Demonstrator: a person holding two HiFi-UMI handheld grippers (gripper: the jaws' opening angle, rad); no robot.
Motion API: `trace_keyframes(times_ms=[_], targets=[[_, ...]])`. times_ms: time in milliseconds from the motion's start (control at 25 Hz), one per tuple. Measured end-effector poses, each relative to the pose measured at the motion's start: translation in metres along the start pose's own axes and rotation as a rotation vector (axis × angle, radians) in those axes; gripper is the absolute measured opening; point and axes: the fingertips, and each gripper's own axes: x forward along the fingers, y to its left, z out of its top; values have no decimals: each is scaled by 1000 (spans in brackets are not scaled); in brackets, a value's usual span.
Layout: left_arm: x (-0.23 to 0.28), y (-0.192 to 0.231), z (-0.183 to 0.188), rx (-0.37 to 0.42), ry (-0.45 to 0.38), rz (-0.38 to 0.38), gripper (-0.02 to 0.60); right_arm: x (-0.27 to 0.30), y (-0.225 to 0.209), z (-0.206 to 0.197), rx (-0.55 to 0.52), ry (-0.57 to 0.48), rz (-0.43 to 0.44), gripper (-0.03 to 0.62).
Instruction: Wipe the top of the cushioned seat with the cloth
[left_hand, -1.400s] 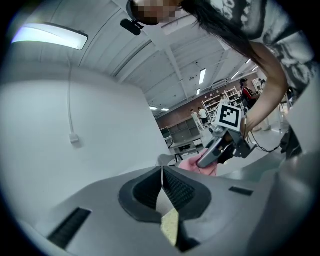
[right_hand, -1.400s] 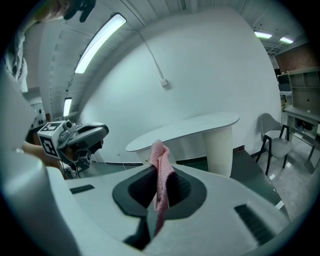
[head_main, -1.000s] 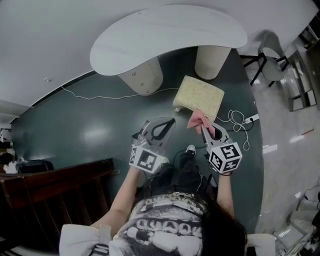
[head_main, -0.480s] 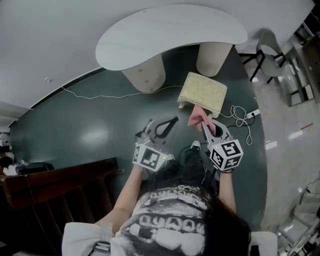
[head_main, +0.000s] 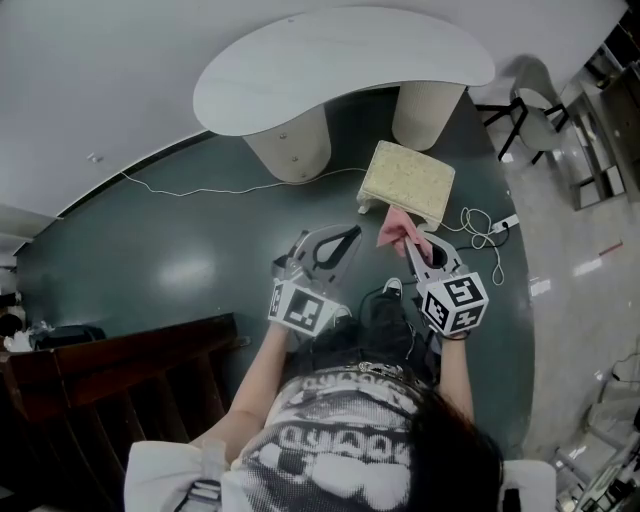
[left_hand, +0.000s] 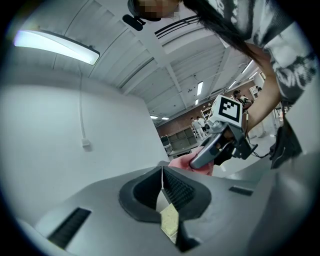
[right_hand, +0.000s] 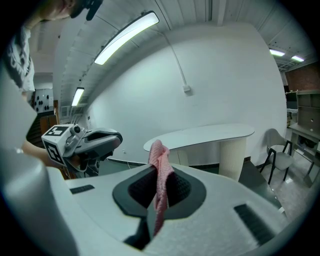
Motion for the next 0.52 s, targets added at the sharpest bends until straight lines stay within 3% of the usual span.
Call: trace_keyframes(times_ms=[520], targets=[[-10,8,3,3,-5,18,6,1,13,-1,-6,4,11,9]])
